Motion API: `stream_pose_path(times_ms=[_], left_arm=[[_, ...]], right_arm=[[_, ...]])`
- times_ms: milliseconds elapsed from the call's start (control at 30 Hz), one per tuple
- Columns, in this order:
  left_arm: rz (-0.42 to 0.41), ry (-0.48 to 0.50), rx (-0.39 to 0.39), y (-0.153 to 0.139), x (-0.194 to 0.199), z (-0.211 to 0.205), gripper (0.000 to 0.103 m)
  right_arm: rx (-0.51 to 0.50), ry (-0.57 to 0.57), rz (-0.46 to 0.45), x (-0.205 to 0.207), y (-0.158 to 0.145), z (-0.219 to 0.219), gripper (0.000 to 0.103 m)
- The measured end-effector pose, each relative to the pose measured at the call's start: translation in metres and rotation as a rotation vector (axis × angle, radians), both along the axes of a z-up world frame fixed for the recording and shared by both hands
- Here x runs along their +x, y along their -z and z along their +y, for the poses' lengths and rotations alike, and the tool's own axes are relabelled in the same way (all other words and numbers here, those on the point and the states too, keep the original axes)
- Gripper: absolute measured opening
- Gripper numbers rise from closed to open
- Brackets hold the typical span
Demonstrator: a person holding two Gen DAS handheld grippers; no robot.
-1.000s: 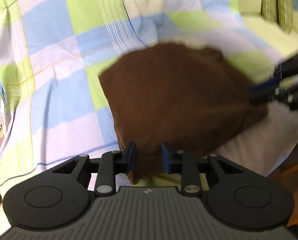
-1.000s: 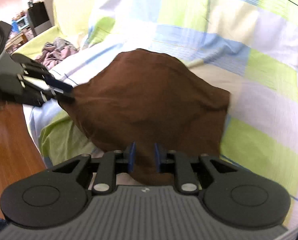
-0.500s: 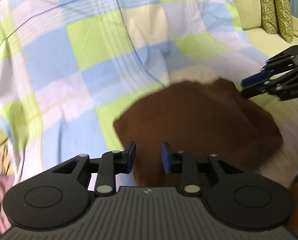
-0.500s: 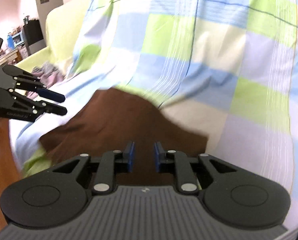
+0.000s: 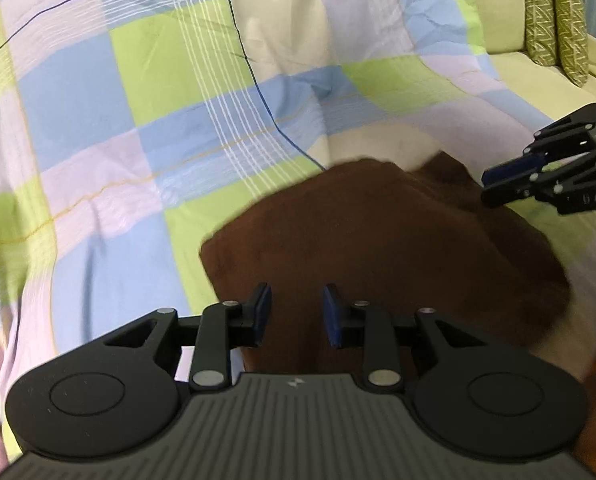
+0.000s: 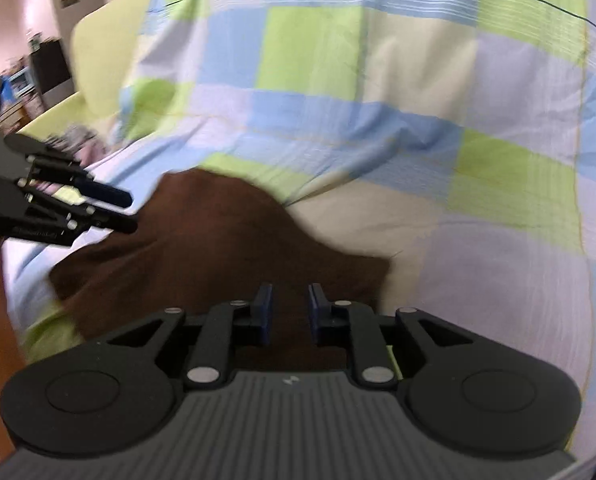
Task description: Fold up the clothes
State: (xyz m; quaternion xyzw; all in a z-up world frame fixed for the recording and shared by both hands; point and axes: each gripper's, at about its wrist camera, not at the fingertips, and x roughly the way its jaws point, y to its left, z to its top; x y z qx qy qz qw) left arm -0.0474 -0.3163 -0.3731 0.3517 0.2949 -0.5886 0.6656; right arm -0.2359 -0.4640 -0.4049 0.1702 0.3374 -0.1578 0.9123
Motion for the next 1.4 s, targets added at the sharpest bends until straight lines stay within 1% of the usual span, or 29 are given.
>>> stream_pose_path(times_ms=[67, 133, 200, 267, 300, 367, 400, 467, 500, 567, 600, 633, 667, 700, 733, 767, 800, 833, 867, 933, 967, 1033, 1067, 1100, 1233, 1400], left_arm=[[0.003, 0.002, 0.027, 0.003, -0.01, 0.011, 0.036], [-0.006, -0.005, 0.05, 0.01, -0.018, 0.018, 0.033], [-0.004, -0.039, 0.051, 0.017, -0.019, 0.021, 0.034], [-0.012, -0.079, 0.073, 0.031, -0.015, 0.022, 0.034], [-0.023, -0.104, 0.067, 0.042, -0.013, 0.021, 0.034], [-0.035, -0.124, 0.058, 0.048, -0.013, 0.016, 0.034], [-0.046, -0.139, 0.051, 0.05, -0.013, 0.01, 0.034], [-0.04, -0.167, 0.066, 0.047, -0.011, 0.004, 0.036], [-0.03, -0.198, 0.078, 0.041, -0.01, 0.002, 0.038], [-0.018, -0.258, 0.104, 0.029, -0.009, 0.002, 0.039], [-0.021, -0.277, 0.116, 0.025, -0.009, 0.004, 0.041], [-0.032, -0.313, 0.138, 0.018, -0.011, 0.004, 0.046], [-0.04, -0.358, 0.162, 0.009, -0.013, 0.005, 0.049], [-0.036, -0.394, 0.179, -0.002, -0.016, 0.007, 0.056], [-0.028, -0.413, 0.179, -0.011, -0.019, 0.011, 0.058], [-0.021, -0.418, 0.172, -0.017, -0.022, 0.014, 0.06], [-0.012, -0.42, 0.165, -0.022, -0.024, 0.018, 0.063], [-0.004, -0.421, 0.157, -0.028, -0.027, 0.022, 0.066], [0.002, -0.423, 0.152, -0.038, -0.032, 0.029, 0.066], [0.006, -0.43, 0.15, -0.049, -0.038, 0.037, 0.066], [0.017, -0.438, 0.152, -0.055, -0.04, 0.043, 0.066], [0.057, -0.462, 0.16, -0.065, -0.042, 0.053, 0.066], [0.067, -0.471, 0.162, -0.067, -0.041, 0.054, 0.067], [0.085, -0.485, 0.165, -0.07, -0.04, 0.057, 0.067], [0.124, -0.531, 0.177, -0.068, -0.039, 0.071, 0.067], [0.156, -0.56, 0.198, -0.062, -0.043, 0.077, 0.067]], right_arm=[[0.028, -0.029, 0.046, -0.001, 0.009, 0.018, 0.016], [0.044, -0.024, 0.096, -0.001, 0.02, 0.034, 0.016], [0.053, -0.024, 0.05, -0.005, 0.014, 0.045, 0.016], [0.053, -0.027, 0.013, -0.006, 0.009, 0.057, 0.016], [0.046, -0.03, 0.036, -0.002, 0.013, 0.06, 0.016], [0.018, -0.024, 0.132, 0.01, 0.036, 0.072, 0.016], [0.006, -0.016, 0.133, 0.011, 0.039, 0.074, 0.015], [-0.005, 0.016, 0.124, 0.012, 0.039, 0.077, 0.015], [0.009, 0.039, 0.117, 0.01, 0.035, 0.077, 0.016], [0.059, 0.128, 0.071, -0.001, 0.017, 0.078, 0.017], [0.069, 0.156, 0.063, -0.004, 0.011, 0.08, 0.023], [0.08, 0.211, 0.056, -0.011, 0.002, 0.083, 0.035], [0.085, 0.261, 0.057, -0.017, -0.005, 0.087, 0.04], [0.092, 0.295, 0.056, -0.022, -0.01, 0.089, 0.041], [0.109, 0.354, 0.05, -0.03, -0.017, 0.094, 0.043], [0.125, 0.407, 0.04, -0.037, -0.024, 0.099, 0.046], [0.137, 0.454, 0.034, -0.044, -0.03, 0.103, 0.053], [0.141, 0.475, 0.03, -0.052, -0.033, 0.106, 0.057], [0.145, 0.506, 0.024, -0.059, -0.038, 0.113, 0.059], [0.144, 0.546, 0.018, -0.065, -0.046, 0.124, 0.079], [0.144, 0.565, 0.017, -0.066, -0.051, 0.13, 0.083], [0.139, 0.577, 0.006, -0.067, -0.061, 0.136, 0.095], [0.136, 0.582, 0.0, -0.067, -0.067, 0.14, 0.099], [0.131, 0.583, -0.005, -0.066, -0.07, 0.142, 0.102], [0.103, 0.595, -0.036, -0.063, -0.088, 0.151, 0.102], [0.123, 0.627, -0.049, -0.065, -0.092, 0.146, 0.102]])
